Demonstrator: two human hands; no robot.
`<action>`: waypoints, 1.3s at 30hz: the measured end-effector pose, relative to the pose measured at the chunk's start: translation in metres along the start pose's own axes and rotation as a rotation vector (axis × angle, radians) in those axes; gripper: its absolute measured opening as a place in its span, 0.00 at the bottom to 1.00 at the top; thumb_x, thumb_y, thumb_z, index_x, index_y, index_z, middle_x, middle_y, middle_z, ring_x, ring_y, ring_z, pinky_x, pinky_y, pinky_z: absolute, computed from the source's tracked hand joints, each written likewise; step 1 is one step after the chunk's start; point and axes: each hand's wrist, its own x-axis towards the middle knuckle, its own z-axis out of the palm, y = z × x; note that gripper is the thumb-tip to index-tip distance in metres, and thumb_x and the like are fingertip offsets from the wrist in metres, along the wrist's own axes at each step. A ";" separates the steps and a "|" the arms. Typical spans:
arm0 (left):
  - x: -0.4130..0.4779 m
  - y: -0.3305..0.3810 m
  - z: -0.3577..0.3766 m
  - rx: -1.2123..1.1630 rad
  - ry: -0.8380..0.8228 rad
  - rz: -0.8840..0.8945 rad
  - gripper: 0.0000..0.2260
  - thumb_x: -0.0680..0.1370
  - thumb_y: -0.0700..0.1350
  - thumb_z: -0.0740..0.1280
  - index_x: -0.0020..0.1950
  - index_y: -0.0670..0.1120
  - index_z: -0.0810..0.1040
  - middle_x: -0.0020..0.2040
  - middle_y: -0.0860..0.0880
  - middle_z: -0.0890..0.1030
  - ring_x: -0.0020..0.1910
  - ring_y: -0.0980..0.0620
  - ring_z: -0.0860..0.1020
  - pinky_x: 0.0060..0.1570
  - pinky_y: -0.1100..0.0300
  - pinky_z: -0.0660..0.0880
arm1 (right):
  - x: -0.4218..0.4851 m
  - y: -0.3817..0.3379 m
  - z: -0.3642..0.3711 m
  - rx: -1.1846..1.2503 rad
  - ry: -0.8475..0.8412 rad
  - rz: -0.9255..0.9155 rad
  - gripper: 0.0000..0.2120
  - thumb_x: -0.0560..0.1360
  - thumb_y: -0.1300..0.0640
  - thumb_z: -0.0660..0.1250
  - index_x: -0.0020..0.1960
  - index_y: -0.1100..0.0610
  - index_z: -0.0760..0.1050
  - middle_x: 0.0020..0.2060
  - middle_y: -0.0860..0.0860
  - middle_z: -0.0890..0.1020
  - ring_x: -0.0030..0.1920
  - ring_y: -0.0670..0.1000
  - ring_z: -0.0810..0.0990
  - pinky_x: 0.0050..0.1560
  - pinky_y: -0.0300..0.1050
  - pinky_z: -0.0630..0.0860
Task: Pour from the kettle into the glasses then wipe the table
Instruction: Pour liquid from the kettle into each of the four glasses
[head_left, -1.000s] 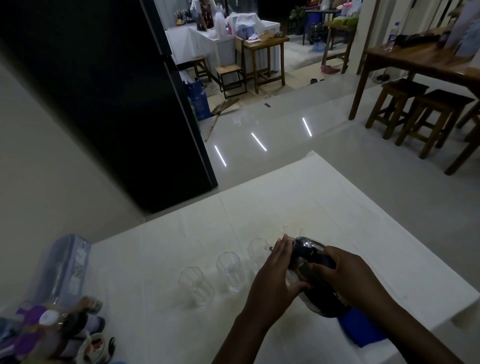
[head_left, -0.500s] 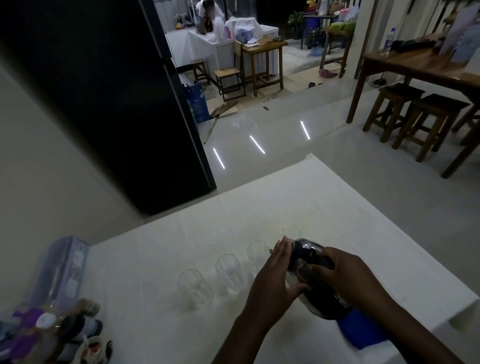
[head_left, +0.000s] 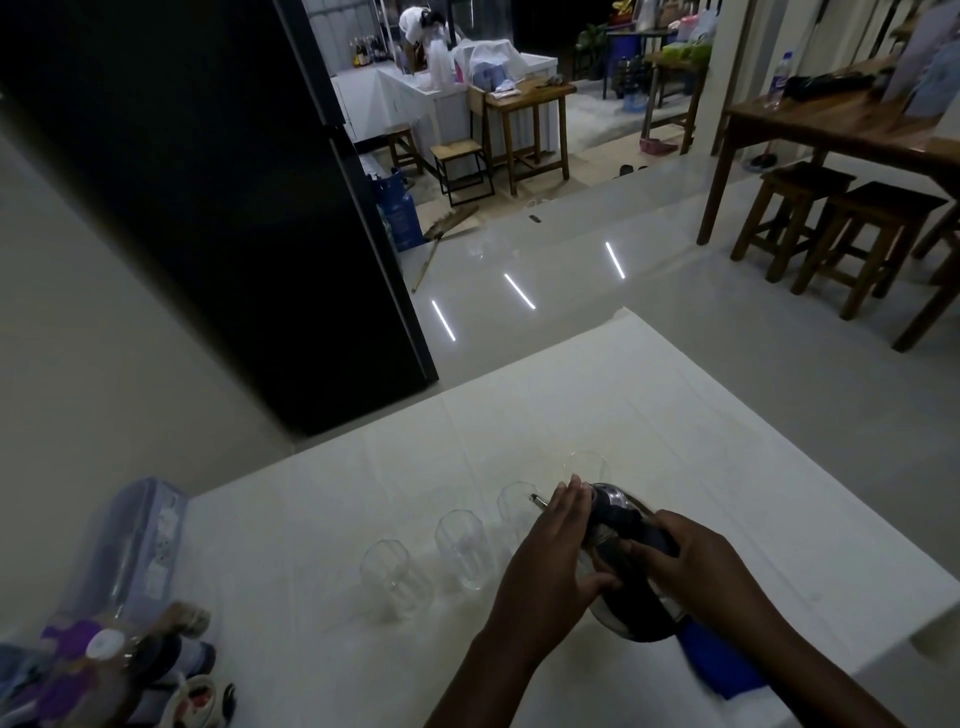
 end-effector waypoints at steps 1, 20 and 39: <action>0.000 0.000 0.000 0.015 0.000 0.011 0.41 0.73 0.51 0.71 0.77 0.52 0.47 0.75 0.61 0.45 0.73 0.64 0.43 0.69 0.67 0.50 | -0.001 0.001 0.000 0.010 0.008 -0.001 0.13 0.72 0.53 0.69 0.36 0.40 0.67 0.29 0.41 0.75 0.33 0.38 0.74 0.29 0.30 0.68; 0.036 0.041 0.009 0.136 -0.020 0.151 0.40 0.73 0.49 0.72 0.77 0.45 0.51 0.78 0.49 0.51 0.76 0.53 0.47 0.72 0.58 0.50 | -0.001 0.030 -0.040 0.100 0.092 -0.010 0.15 0.71 0.55 0.71 0.32 0.43 0.67 0.26 0.46 0.74 0.30 0.43 0.72 0.30 0.39 0.65; 0.082 0.050 0.053 0.073 -0.011 0.057 0.40 0.74 0.52 0.71 0.77 0.48 0.48 0.78 0.51 0.49 0.74 0.59 0.44 0.72 0.58 0.54 | 0.042 0.062 -0.079 -0.043 0.019 0.013 0.11 0.72 0.53 0.69 0.38 0.41 0.69 0.33 0.40 0.77 0.36 0.41 0.77 0.34 0.36 0.70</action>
